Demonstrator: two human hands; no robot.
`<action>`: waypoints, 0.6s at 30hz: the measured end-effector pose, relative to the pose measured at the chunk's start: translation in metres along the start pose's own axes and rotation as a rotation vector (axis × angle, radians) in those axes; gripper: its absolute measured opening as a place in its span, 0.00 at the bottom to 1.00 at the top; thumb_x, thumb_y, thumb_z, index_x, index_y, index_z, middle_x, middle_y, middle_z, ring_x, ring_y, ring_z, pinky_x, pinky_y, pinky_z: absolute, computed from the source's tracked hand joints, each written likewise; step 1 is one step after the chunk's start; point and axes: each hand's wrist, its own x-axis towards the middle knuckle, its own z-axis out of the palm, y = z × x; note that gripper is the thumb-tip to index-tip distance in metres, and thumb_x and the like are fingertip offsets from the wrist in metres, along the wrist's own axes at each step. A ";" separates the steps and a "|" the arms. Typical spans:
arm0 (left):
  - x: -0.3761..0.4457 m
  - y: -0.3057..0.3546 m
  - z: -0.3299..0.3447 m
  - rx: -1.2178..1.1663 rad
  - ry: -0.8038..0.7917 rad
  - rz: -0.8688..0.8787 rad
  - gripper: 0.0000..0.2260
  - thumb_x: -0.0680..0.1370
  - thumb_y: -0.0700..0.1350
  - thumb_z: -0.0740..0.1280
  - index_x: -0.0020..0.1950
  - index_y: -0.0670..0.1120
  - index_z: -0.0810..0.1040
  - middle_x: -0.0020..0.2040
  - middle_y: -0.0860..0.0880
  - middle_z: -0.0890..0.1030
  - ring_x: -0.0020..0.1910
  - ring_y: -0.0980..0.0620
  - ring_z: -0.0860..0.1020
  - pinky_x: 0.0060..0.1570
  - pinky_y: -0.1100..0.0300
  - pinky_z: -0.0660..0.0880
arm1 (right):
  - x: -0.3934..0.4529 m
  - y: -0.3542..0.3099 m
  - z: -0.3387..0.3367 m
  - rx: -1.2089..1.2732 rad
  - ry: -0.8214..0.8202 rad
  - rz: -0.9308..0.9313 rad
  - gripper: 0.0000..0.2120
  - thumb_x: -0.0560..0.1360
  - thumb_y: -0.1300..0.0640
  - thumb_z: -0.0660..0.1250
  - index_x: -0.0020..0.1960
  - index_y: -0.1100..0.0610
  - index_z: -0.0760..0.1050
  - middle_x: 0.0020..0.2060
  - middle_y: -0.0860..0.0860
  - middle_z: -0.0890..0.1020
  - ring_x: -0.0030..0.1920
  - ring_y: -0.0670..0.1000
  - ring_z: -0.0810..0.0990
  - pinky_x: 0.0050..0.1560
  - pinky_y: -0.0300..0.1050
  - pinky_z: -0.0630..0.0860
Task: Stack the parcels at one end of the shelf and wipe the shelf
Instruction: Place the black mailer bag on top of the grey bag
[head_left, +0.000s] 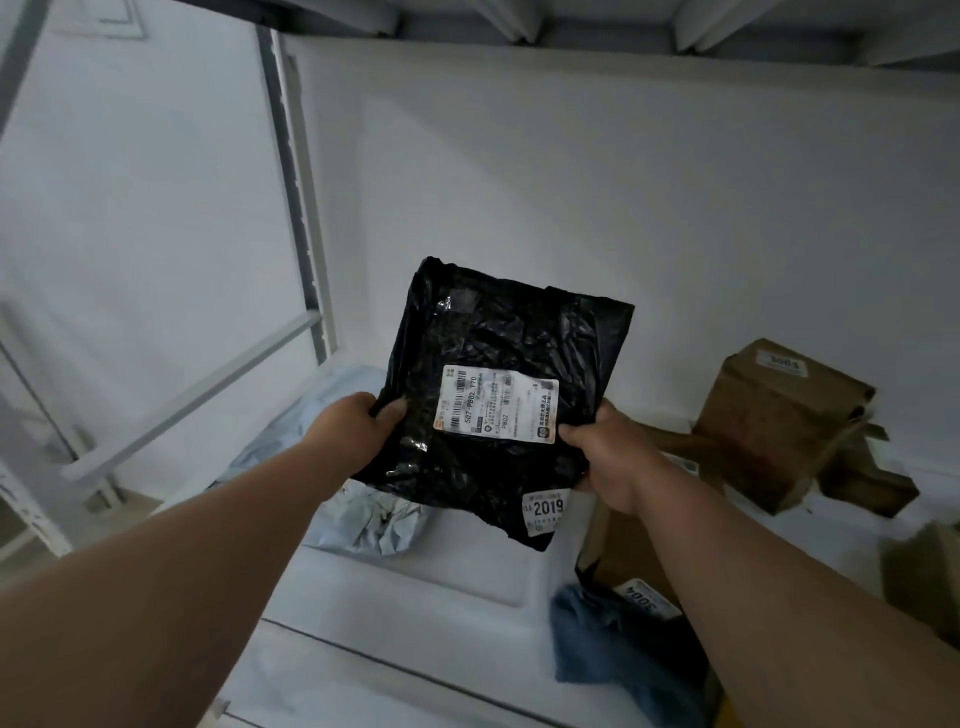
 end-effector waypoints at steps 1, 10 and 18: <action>0.002 -0.001 0.000 -0.102 -0.034 -0.054 0.22 0.80 0.60 0.59 0.52 0.41 0.78 0.46 0.44 0.79 0.43 0.46 0.77 0.41 0.57 0.74 | 0.003 -0.001 0.002 -0.007 0.026 -0.018 0.18 0.76 0.62 0.66 0.61 0.44 0.71 0.52 0.51 0.82 0.53 0.54 0.80 0.53 0.55 0.79; 0.014 -0.015 -0.001 -1.362 -0.397 -0.342 0.21 0.75 0.64 0.64 0.50 0.45 0.78 0.43 0.48 0.81 0.42 0.49 0.80 0.44 0.55 0.80 | 0.014 -0.002 0.025 0.249 0.113 0.024 0.17 0.78 0.68 0.60 0.59 0.49 0.73 0.54 0.54 0.81 0.54 0.57 0.80 0.50 0.60 0.79; 0.030 -0.011 -0.005 -1.414 -0.266 -0.245 0.25 0.76 0.27 0.60 0.67 0.49 0.70 0.51 0.46 0.81 0.46 0.48 0.80 0.39 0.53 0.79 | 0.000 0.000 0.064 0.263 -0.038 0.026 0.22 0.77 0.72 0.58 0.66 0.53 0.73 0.56 0.53 0.82 0.53 0.54 0.80 0.51 0.57 0.80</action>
